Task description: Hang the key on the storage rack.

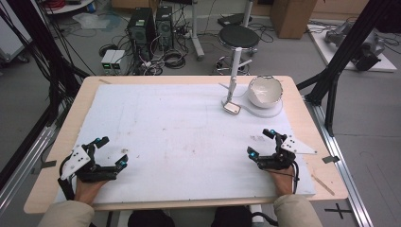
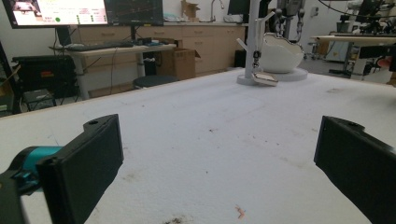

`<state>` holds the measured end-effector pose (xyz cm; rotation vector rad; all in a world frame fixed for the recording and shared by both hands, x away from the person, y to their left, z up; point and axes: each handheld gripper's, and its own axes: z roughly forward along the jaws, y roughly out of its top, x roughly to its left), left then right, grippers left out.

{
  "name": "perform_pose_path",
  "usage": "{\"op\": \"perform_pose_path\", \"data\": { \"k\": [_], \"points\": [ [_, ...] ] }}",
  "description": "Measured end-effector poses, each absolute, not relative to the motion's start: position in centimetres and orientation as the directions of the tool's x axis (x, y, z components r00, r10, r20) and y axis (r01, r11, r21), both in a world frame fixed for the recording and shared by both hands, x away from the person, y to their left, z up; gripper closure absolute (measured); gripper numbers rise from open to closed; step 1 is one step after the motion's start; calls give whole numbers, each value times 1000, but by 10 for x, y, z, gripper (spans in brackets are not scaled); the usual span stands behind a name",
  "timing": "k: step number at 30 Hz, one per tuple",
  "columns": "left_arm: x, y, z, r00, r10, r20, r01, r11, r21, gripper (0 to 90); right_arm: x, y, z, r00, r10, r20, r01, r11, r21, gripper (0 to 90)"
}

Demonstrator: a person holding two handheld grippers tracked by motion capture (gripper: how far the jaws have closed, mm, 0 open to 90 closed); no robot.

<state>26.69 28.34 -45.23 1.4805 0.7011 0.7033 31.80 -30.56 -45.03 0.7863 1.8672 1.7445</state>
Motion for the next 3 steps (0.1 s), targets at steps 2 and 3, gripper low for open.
{"op": "perform_pose_path", "data": {
  "k": [2, 3],
  "points": [
    [267, 283, -452, 622, 783, 9, 9, -18, 1000, 17, 317, -305, -450, -728, 685, 38, 84, 34, 996, 5],
    [267, 284, -452, 620, 784, 8, 9, -18, 1000, 17, 317, -305, -450, -728, 685, 33, 82, 39, 996, 5]
  ]
}}
